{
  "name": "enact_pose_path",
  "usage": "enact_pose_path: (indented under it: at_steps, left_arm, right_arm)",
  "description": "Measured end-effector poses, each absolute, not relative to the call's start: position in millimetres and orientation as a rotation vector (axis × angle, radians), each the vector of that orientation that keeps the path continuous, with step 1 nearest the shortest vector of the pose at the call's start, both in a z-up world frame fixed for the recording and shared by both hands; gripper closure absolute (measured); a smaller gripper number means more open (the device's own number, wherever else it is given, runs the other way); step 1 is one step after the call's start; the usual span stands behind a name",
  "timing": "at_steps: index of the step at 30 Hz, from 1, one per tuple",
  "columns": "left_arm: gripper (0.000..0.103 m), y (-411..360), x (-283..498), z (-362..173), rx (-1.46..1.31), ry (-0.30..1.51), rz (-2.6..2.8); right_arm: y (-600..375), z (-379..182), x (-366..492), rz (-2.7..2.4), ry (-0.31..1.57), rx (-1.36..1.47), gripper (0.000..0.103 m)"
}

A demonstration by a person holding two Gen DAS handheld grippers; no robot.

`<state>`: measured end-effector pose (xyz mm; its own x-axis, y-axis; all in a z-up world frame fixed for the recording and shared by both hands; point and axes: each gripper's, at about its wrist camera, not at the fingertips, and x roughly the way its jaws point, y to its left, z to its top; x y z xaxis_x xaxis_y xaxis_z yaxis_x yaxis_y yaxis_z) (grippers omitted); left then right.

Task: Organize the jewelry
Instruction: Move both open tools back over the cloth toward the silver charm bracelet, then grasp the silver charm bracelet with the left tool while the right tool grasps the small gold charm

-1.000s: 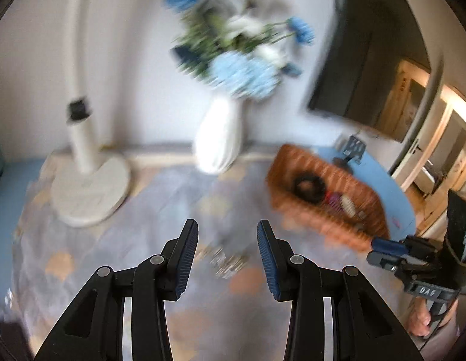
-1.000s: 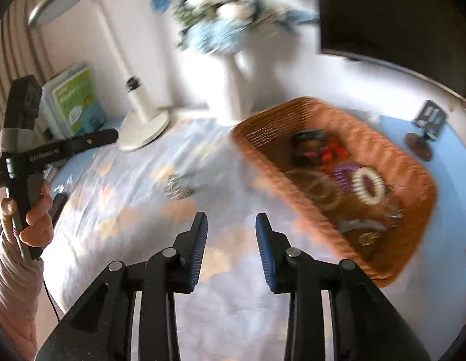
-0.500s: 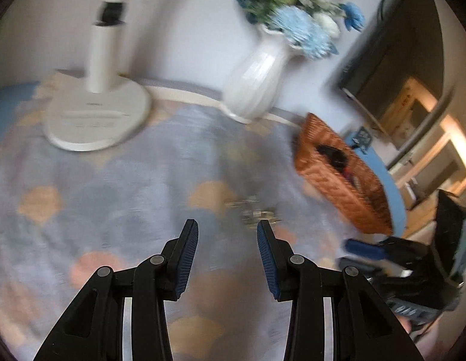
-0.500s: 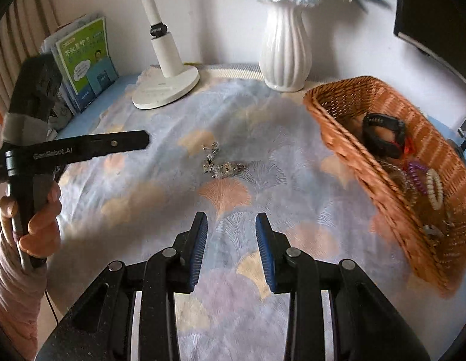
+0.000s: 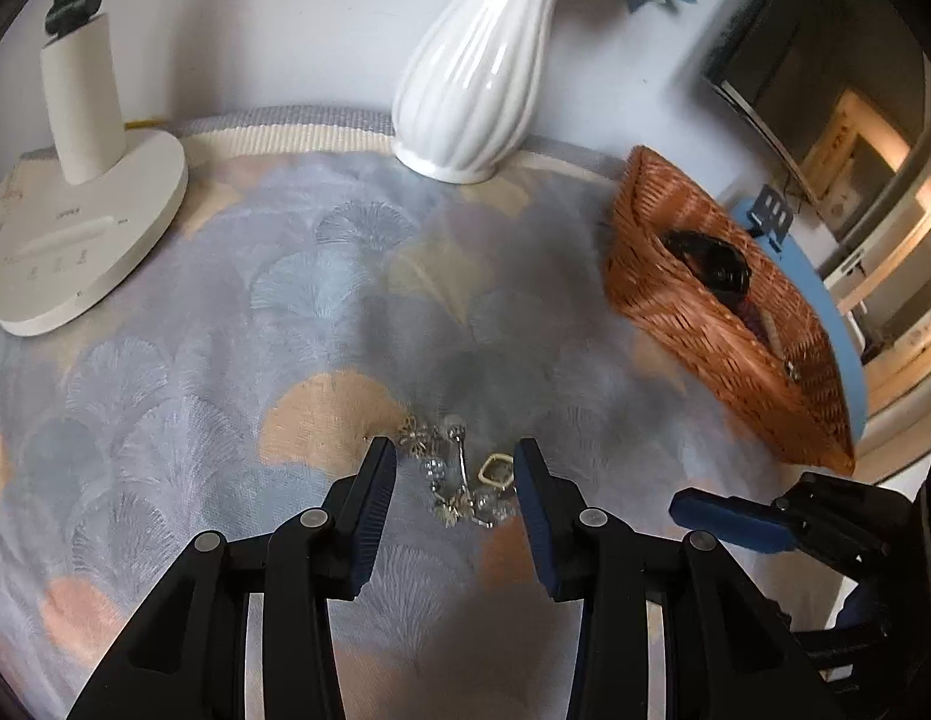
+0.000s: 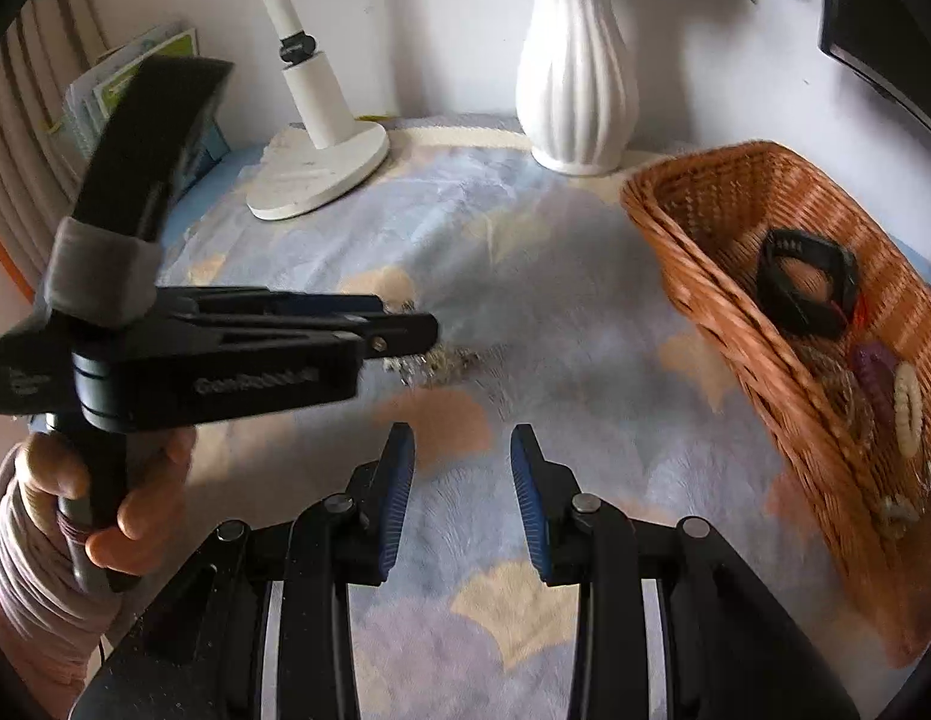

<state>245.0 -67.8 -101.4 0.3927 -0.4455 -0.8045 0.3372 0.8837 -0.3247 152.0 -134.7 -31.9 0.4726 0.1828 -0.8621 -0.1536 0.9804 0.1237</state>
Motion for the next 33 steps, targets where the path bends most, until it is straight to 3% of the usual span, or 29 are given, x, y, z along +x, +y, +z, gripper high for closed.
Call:
enact_pose_path:
  at_steps: [9, 11, 14, 19, 25, 33]
  left_arm:
    - [0.063, -67.8, 248.8, -105.3, -0.147, 1.051, -0.513]
    - [0.071, -71.9, 246.1, -105.5, -0.103, 1.029, -0.488]
    - [0.093, -79.8, 243.9, -106.9, -0.047, 1.017, -0.475]
    - [0.094, -68.8, 241.1, -97.5, -0.114, 0.98, -0.539]
    - [0.094, -16.0, 232.2, -64.0, -0.495, 0.872, -0.849]
    - [0.094, -2.0, 231.7, -68.1, -0.453, 0.87, -0.761]
  right_arm:
    - [-117.4, -46.8, 156.3, 0.228, 1.068, -0.004, 0.067]
    - [-118.6, -48.8, 157.0, 0.226, 1.071, 0.001, 0.067]
    - [-123.5, -48.8, 156.6, 0.218, 1.069, 0.024, 0.067]
    - [-131.9, -48.4, 156.6, 0.22, 1.069, 0.068, 0.067]
    - [-125.5, -51.0, 158.6, 0.224, 1.079, 0.033, 0.067]
    - [-112.2, -58.0, 177.0, 0.223, 1.091, -0.01, 0.067]
